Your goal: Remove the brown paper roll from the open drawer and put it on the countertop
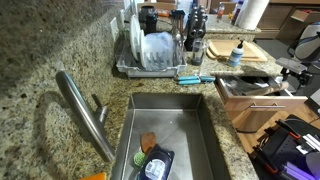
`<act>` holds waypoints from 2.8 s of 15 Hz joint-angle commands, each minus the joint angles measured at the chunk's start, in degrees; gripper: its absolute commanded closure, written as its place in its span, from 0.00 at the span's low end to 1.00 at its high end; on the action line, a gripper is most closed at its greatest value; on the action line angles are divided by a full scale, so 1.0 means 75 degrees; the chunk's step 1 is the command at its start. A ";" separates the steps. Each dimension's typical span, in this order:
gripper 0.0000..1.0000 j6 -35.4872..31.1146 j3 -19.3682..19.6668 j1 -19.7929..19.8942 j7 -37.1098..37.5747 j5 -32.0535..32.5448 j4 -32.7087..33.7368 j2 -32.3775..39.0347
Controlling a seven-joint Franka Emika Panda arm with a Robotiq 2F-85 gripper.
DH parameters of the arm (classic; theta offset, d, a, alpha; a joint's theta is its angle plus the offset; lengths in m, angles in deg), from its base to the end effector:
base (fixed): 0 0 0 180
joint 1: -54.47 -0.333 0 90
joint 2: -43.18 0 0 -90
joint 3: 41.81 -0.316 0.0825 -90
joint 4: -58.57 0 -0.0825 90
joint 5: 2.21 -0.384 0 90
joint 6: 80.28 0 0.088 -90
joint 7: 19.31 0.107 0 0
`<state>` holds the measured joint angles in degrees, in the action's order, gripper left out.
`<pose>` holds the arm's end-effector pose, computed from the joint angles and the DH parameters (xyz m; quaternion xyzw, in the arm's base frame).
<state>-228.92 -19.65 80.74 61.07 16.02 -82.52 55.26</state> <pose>0.3147 -0.3545 0.2123 0.5510 -0.8255 -0.0029 0.1227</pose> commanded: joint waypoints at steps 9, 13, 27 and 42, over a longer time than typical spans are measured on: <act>0.00 -0.0072 0.0632 -0.0812 -0.0212 -0.0728 0.0337 0.0688; 0.00 0.0070 0.0670 -0.0881 -0.0009 -0.0904 0.0782 0.1290; 0.00 0.0227 0.0650 -0.0874 -0.0466 -0.1987 0.0973 0.1915; 0.97 0.1301 0.1316 -0.1072 -0.0926 -0.1741 0.1004 0.0775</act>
<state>-223.37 -11.41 72.62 58.23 1.97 -73.64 67.95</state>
